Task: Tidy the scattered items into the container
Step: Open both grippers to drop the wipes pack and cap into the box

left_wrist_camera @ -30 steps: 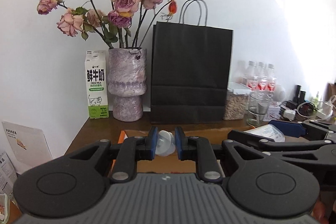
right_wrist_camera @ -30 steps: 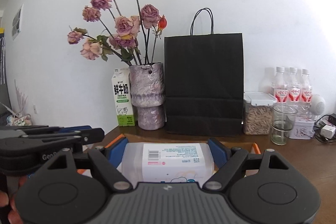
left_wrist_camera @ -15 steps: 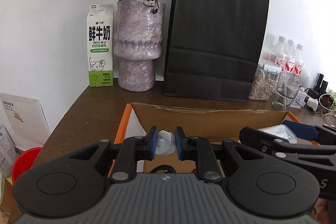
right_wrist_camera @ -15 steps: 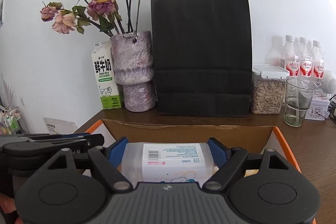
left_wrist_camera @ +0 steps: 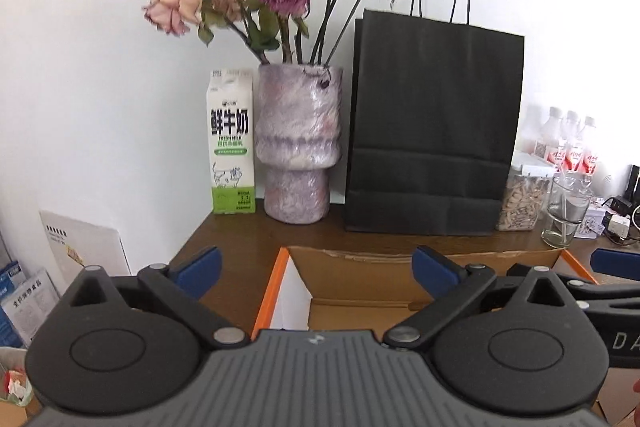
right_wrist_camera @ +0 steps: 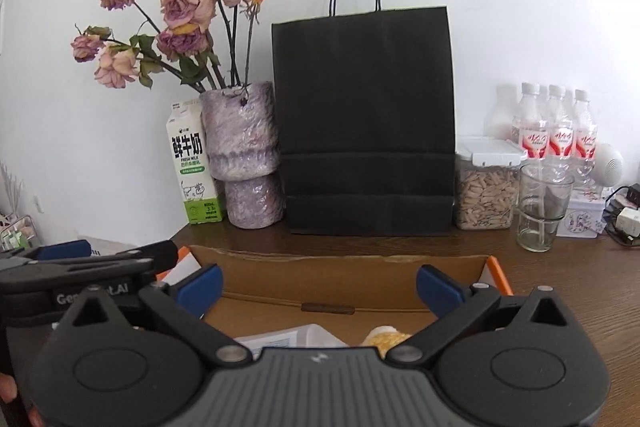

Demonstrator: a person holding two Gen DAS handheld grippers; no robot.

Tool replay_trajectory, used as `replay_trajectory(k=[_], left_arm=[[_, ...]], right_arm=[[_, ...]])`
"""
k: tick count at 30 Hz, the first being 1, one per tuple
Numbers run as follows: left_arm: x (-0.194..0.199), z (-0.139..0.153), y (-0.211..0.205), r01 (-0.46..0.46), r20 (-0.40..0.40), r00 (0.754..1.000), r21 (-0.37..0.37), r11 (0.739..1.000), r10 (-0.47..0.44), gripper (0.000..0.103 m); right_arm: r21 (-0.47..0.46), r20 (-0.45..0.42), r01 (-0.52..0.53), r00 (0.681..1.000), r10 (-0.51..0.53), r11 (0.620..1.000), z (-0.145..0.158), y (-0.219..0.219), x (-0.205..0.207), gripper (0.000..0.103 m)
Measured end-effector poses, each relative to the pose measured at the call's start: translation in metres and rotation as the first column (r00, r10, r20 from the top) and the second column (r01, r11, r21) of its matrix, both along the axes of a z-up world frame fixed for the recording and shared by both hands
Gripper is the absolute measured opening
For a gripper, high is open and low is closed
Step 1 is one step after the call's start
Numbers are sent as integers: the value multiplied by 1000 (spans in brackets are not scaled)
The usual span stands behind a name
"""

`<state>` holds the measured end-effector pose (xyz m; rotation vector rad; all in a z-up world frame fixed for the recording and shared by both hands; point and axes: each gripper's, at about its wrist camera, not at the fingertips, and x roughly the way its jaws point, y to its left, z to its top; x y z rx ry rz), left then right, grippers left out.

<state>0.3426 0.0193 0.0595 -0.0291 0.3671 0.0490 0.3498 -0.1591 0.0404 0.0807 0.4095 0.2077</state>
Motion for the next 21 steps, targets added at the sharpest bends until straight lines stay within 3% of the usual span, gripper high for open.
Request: replay_trajectory(k=[13,21], left_arm=[[-10,8,-3,16,25,1000,1,1000,-16,103],[-40,15,-6,38,56,998,10,999,-39,103]], right_arm=[[-15,38,-8,999,9,1000,14,-3,-15,103],[-44,68,-22,997,25,999,23,-9,-37,103]])
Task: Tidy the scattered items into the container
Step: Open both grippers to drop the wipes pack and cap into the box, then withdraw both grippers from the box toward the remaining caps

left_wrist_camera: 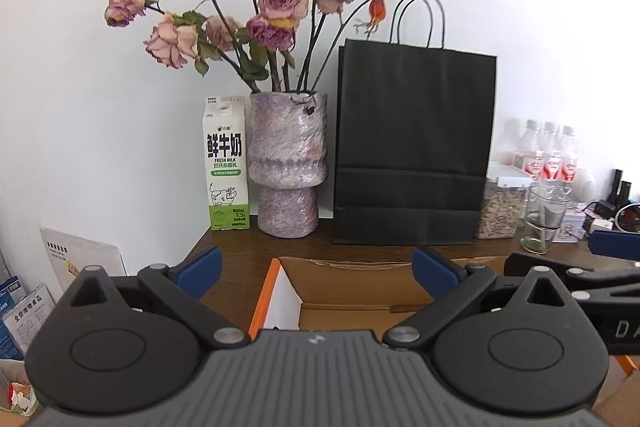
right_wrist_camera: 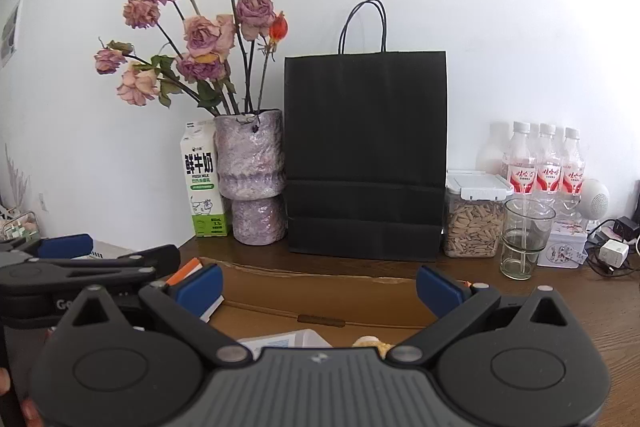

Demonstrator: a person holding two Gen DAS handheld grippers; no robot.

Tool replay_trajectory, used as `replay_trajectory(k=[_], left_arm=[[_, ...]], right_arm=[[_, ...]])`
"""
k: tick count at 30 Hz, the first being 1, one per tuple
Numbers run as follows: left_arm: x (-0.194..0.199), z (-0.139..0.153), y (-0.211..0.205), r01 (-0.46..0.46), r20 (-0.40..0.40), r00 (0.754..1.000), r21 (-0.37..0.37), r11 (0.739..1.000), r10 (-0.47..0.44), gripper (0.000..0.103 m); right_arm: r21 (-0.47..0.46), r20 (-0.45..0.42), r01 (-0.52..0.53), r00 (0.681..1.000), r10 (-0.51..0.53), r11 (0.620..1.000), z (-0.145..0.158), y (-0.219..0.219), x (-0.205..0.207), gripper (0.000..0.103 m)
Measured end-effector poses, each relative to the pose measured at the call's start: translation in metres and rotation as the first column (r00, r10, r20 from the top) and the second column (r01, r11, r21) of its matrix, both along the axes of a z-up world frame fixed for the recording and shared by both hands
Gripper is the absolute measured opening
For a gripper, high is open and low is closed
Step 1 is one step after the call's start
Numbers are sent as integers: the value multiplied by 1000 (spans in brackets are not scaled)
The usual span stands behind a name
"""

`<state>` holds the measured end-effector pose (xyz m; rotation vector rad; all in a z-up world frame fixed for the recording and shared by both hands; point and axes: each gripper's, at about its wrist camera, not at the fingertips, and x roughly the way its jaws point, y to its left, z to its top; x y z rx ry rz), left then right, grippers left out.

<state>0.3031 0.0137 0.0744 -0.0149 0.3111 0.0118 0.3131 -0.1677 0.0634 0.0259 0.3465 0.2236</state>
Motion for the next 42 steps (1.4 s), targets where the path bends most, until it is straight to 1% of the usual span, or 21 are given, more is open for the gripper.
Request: replay_trajectory(k=[3,9,13,20,25,31,36,42], left_arm=[[-17,4,1,-1,24,1000,-18,1000,2,103],[-55,7,1,17,47,999,-12,1000,-16,103],[-78,5,6,8,30,1000,-10,1000,-7,103],[-112,-8,14,-12,-11,1000,3,1000,12,103],[-134,-28,17,-16,-55,998,3,1000,16,103],[-152,-57,26,-27,-141,990,-1,1000,26,103],[-158,-67,36,-56,-189,980,17,998,59,103],[-166,-78,42,-76,-232,970,10,997,77,103]], right_arm=[[-9,12,-7,1000,7,1000,3,-3,-14,103],[-23,36,-20,999,21,1000,8,-9,-49,103],[-28,59,-29,998,30,999,7,-13,-78,103],[-62,38,-53,998,55,997,-4,-14,-120,103],[-70,-19,-56,998,55,996,-25,-20,-144,103],[-65,-118,-37,993,29,997,-57,-34,-164,103],[-112,-210,-13,978,-11,994,-85,-42,-174,103],[-102,-270,13,962,-40,995,-101,-50,-176,103]])
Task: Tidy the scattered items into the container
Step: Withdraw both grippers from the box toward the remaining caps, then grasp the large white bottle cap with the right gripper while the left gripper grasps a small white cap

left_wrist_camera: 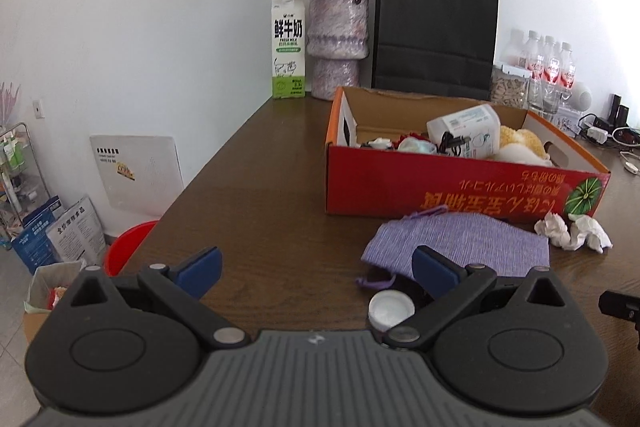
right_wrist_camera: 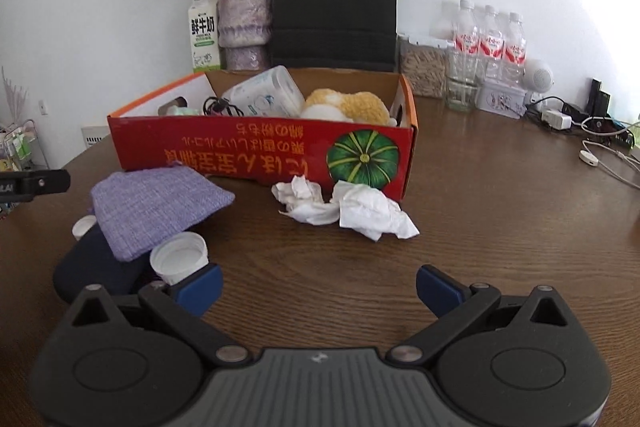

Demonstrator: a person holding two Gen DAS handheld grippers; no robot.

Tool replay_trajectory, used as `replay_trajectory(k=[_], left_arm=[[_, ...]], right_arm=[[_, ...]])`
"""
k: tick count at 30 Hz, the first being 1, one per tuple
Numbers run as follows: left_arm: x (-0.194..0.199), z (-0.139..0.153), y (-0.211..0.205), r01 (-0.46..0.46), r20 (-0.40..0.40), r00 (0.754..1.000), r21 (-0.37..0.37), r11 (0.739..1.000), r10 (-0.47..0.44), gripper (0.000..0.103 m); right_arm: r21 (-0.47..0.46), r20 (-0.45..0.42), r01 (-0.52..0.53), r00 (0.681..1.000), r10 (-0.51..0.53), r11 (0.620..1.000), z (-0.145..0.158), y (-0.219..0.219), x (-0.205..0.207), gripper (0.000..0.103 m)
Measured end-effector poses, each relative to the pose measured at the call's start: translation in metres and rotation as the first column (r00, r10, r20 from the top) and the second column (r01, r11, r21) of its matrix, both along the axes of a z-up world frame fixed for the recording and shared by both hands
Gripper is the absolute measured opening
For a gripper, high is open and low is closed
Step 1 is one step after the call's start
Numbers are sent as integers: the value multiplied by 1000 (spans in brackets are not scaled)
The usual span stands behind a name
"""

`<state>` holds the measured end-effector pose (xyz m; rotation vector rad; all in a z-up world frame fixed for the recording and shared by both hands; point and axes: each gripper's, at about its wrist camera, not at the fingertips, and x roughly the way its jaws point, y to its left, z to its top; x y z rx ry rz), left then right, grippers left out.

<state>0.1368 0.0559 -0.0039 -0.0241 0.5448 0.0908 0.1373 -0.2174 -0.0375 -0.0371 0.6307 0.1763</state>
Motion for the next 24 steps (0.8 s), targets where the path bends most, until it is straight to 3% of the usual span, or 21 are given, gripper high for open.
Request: replay_trajectory(k=[24], left_arm=[[8,-31,-10,116,-134,985,46,992,-109,103]], right_arm=[[-64,-55,-143,989,139,988,-10,46,6,103]])
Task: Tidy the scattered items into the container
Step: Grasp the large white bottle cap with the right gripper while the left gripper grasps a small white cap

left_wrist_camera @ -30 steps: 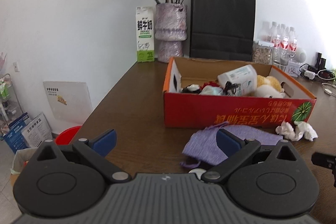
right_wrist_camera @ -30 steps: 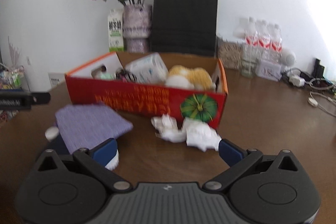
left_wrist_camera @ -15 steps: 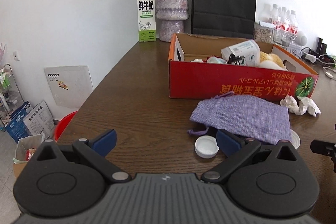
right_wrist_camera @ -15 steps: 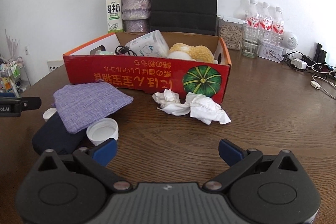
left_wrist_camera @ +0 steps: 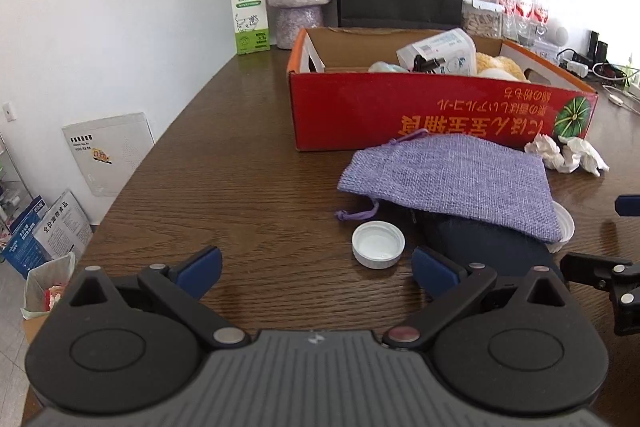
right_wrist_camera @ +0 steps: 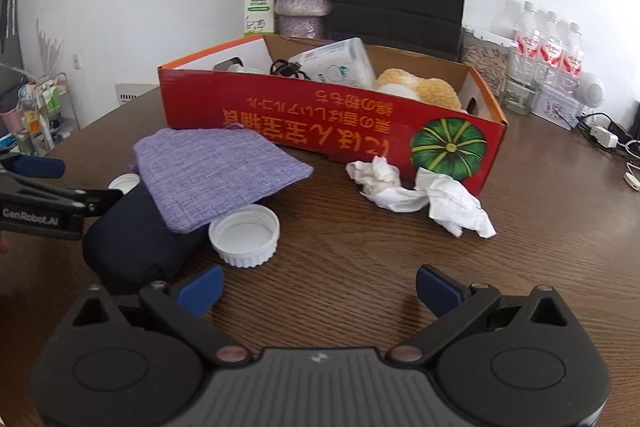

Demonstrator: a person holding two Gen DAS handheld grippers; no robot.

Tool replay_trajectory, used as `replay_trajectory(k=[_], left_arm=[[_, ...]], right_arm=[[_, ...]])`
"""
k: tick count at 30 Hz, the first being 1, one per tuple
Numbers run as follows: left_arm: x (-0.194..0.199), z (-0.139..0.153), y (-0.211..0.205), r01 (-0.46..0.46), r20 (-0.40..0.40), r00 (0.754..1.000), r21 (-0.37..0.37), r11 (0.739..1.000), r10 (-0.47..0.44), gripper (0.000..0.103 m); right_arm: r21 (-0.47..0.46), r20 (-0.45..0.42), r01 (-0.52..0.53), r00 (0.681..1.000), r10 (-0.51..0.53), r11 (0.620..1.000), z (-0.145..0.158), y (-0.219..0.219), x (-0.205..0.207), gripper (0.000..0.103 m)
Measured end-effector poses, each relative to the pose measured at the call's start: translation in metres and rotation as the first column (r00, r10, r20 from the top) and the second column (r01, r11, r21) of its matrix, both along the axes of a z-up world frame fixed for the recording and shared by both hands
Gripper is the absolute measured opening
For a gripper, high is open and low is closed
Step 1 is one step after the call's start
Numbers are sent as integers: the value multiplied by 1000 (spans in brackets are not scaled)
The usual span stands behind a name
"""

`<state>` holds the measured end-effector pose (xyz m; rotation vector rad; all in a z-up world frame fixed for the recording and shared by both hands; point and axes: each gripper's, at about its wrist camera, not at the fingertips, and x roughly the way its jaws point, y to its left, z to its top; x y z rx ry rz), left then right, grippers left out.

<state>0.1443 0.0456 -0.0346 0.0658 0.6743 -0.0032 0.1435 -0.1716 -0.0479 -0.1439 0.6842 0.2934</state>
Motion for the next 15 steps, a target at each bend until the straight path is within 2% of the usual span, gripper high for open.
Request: replay_trajectory(k=[8,15], left_arm=[[7,-4,3,0,-16,1000,-46,999,-1,103],[10,-5,2,-1,-20,1000,-52,999,0,103]], right_arm=[[17,7,-10,1000,10,1000,-3,11,12,103],[47,-15,15,1000,-15,999,-5,9,21,103]])
